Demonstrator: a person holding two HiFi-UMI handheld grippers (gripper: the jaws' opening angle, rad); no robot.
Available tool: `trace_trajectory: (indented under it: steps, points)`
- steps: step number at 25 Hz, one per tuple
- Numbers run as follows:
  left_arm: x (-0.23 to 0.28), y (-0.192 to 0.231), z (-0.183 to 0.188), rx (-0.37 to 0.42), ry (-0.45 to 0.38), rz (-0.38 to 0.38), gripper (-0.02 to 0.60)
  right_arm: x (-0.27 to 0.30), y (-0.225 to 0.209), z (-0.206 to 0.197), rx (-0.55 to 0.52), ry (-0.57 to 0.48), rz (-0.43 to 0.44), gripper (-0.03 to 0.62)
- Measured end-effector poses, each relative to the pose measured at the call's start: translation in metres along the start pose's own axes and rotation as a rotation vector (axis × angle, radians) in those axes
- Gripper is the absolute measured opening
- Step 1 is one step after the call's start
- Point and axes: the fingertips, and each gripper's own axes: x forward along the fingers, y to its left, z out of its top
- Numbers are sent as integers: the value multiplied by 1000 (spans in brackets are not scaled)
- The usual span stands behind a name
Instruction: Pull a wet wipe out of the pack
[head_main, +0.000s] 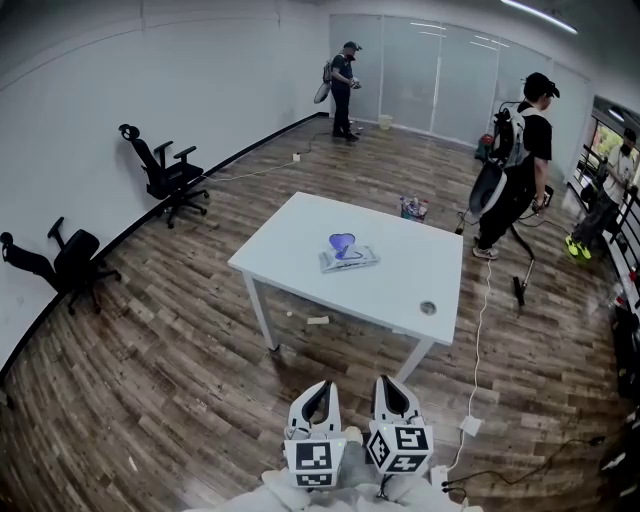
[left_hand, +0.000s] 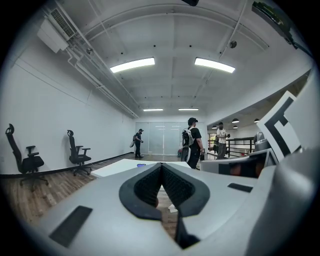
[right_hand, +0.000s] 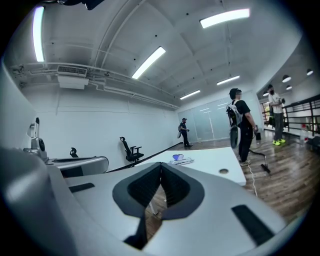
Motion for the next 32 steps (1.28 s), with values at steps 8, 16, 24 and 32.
trace_trajectory:
  steps: [8, 16, 24, 32]
  points:
    - [21, 3, -6, 1, 15, 6, 0, 21, -8, -1, 8, 7, 6, 9]
    - [54, 8, -9, 6, 25, 16, 0, 53, -24, 6, 18, 11, 15, 9]
    - [102, 13, 1, 4, 20, 32, 0, 95, -41, 27, 8, 10, 41, 9]
    - [155, 18, 10, 8, 17, 44, 0, 141, -61, 47, -1, 10, 61, 9]
